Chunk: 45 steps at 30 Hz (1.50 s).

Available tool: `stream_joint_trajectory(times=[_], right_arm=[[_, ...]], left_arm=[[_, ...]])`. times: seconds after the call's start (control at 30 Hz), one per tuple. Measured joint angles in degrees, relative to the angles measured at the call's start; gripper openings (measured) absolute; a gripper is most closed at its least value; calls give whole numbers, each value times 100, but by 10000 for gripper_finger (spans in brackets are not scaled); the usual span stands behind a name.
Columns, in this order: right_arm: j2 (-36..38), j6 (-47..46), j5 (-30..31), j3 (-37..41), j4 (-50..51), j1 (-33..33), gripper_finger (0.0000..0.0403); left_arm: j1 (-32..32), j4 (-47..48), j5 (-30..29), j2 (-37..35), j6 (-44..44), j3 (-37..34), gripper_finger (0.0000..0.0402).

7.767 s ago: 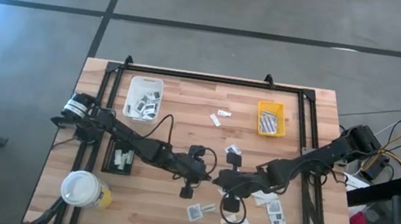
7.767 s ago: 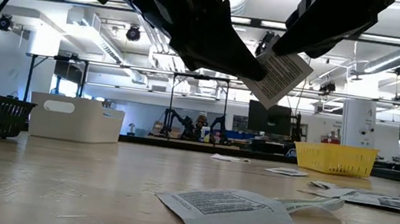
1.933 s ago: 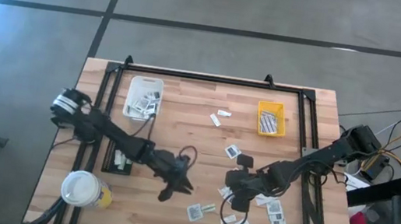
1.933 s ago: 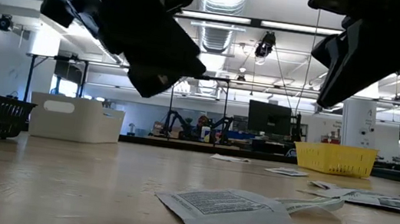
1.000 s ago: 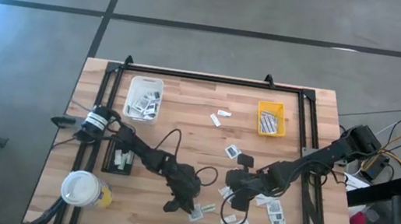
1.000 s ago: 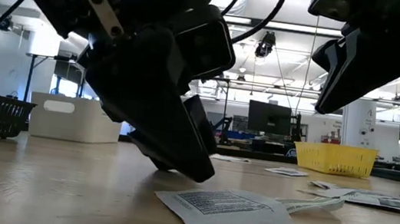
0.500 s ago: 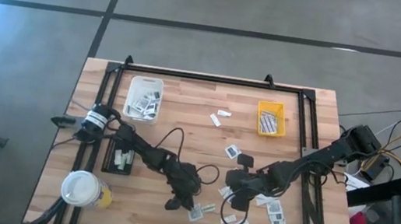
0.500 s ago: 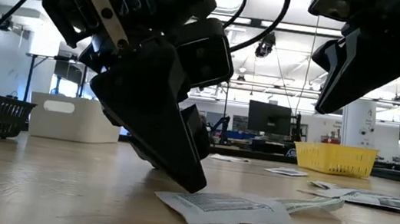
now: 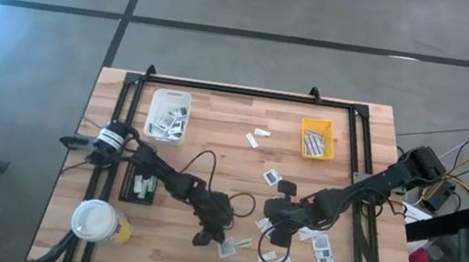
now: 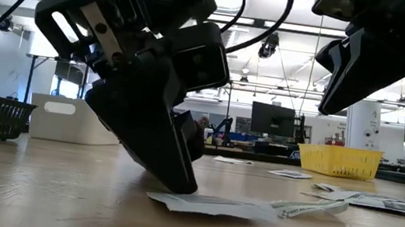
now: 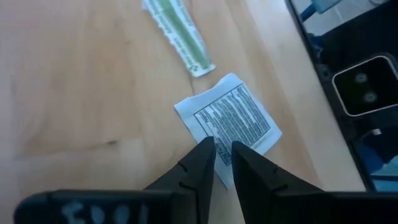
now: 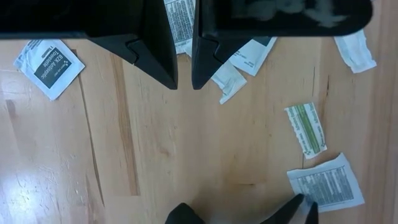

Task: Pick & Place First Aid Supplies
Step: Put the gray towelette pack into the white bin

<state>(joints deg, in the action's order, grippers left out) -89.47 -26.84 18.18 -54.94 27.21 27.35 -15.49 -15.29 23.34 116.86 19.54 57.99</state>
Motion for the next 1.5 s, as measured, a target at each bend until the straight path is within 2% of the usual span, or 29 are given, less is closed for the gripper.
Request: stream_joint_trajectory(times=[0.17,0.37,0.6,0.7,1.0,1.07,1.3,1.4,1.5], right_arm=[[0,-1,1,0,-8,0,44],[0,0,0,0,-16,0,44],[0,131,2,0,-39,0,44],[0,390,3,0,-74,0,44],[0,1716,1,174,-625,-2,44],[0,1953,-1,203,-665,-2,44],[0,2152,-3,203,-683,-2,44],[0,2154,-3,215,-683,-2,44],[0,2313,-8,270,-717,-2,44]], left_arm=[[0,302,-425,-8,-58,-10,80],[5,911,-1232,-13,-294,-12,80],[111,1016,-1909,-15,-210,-14,80],[235,1016,-2095,-15,84,-14,80],[619,966,-2094,-13,1927,-14,80],[643,918,-2097,-11,2085,-17,80],[529,424,-2595,-308,1268,-19,80],[456,552,-2947,-583,829,-41,80],[426,620,-2999,-834,473,-57,80]])
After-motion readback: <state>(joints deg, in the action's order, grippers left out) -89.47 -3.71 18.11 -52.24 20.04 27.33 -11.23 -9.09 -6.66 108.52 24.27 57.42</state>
